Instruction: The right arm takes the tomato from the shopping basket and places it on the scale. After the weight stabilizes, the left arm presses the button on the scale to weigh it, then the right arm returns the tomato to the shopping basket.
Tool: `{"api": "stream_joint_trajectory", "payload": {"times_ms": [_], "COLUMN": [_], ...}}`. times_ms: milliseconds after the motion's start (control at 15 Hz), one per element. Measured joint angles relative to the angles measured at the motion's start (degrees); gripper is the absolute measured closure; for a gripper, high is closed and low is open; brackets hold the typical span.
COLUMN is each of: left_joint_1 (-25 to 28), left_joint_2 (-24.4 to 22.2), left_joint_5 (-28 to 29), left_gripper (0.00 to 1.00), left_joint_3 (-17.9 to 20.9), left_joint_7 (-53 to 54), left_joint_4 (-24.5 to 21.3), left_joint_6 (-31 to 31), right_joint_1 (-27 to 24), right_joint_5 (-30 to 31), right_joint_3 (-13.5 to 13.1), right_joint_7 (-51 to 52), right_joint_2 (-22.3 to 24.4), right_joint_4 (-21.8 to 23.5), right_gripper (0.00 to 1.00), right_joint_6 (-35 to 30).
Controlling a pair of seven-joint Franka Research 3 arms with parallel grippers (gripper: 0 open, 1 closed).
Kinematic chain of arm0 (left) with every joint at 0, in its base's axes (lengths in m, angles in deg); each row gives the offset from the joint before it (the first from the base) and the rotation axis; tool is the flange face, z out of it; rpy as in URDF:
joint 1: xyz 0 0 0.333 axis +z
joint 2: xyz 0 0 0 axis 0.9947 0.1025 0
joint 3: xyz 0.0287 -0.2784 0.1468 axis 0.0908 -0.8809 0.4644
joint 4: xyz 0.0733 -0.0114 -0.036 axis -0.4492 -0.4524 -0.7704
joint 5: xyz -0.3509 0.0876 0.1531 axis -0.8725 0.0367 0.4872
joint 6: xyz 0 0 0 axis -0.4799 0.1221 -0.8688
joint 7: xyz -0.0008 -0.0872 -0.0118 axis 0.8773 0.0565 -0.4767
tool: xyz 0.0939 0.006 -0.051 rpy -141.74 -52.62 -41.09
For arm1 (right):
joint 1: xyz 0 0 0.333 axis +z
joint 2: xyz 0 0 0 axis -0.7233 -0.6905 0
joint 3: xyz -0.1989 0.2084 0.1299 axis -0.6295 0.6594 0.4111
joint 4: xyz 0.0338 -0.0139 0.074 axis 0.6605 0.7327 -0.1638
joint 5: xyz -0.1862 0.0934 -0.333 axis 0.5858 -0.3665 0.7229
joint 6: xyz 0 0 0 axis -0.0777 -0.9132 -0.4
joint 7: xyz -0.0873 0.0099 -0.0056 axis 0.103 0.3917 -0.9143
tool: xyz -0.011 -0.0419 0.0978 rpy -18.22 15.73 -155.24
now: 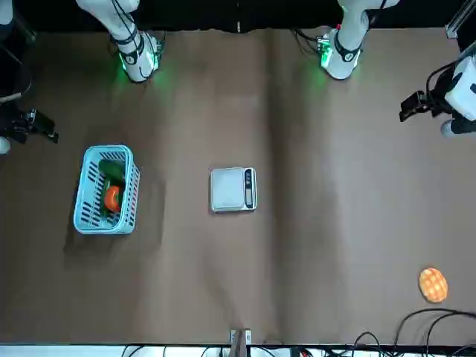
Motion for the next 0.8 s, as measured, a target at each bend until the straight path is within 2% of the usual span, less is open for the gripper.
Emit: {"api": "stream_joint_trajectory", "payload": {"times_ms": [533,800], "left_joint_1": [-0.10,0.12], "left_joint_2": [-0.01,-0.01], "left_joint_5": [0.04,0.05], "left_gripper": [0.00,0.00], "left_joint_3": [-0.02,0.21], "left_joint_7": [-0.61,-0.30], "left_joint_4": [-0.04,-0.06], "left_joint_6": [-0.15,-0.17], "right_joint_1": [0.04,0.38], "right_joint_5": [0.00,0.00], "right_joint_3": [0.02,0.29], "right_joint_7": [0.00,0.00], "right_joint_2": [-0.09,-0.45], "right_joint_4": [0.00,1.19], "right_gripper": [0.00,0.00], "right_joint_6": [0.12,2.74]}}
